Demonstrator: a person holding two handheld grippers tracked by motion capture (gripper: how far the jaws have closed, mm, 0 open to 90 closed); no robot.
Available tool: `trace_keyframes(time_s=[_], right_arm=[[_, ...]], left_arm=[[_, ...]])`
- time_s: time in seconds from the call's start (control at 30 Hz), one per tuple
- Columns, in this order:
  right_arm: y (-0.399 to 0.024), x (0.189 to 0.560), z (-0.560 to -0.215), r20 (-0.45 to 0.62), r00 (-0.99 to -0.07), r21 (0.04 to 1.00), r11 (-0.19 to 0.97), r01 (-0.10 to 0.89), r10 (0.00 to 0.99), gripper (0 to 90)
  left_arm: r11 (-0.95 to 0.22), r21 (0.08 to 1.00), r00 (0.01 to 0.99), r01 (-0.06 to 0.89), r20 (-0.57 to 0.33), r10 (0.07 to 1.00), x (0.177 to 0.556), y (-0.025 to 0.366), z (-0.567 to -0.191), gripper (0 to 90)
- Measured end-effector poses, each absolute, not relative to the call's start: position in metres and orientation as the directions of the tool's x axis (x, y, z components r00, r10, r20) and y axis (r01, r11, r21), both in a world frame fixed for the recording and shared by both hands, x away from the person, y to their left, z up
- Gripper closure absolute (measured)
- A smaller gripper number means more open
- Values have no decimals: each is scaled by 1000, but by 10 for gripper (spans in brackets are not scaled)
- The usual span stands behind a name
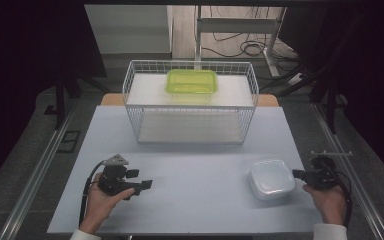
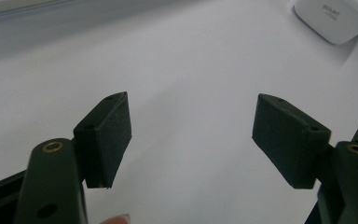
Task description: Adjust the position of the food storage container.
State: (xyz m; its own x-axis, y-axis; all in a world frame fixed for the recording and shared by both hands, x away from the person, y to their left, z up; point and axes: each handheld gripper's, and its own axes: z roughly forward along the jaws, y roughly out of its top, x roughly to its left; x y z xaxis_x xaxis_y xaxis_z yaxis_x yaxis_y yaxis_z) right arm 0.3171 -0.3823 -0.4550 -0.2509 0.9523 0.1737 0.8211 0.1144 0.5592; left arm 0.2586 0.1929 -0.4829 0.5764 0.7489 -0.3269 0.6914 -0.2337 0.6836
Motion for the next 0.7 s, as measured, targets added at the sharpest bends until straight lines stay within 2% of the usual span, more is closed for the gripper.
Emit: trace_keyframes(time_s=[0.2, 0.7], right_arm=[[-371, 318, -459, 213, -290, 552, 130, 824, 933, 892], [-312, 314, -465, 249, -392, 540, 209, 816, 886, 893]], left_arm=[[-233, 682, 575, 694, -329, 750, 259, 193, -484, 274], [-232, 673, 567, 703, -333, 753, 260, 193, -485, 273]])
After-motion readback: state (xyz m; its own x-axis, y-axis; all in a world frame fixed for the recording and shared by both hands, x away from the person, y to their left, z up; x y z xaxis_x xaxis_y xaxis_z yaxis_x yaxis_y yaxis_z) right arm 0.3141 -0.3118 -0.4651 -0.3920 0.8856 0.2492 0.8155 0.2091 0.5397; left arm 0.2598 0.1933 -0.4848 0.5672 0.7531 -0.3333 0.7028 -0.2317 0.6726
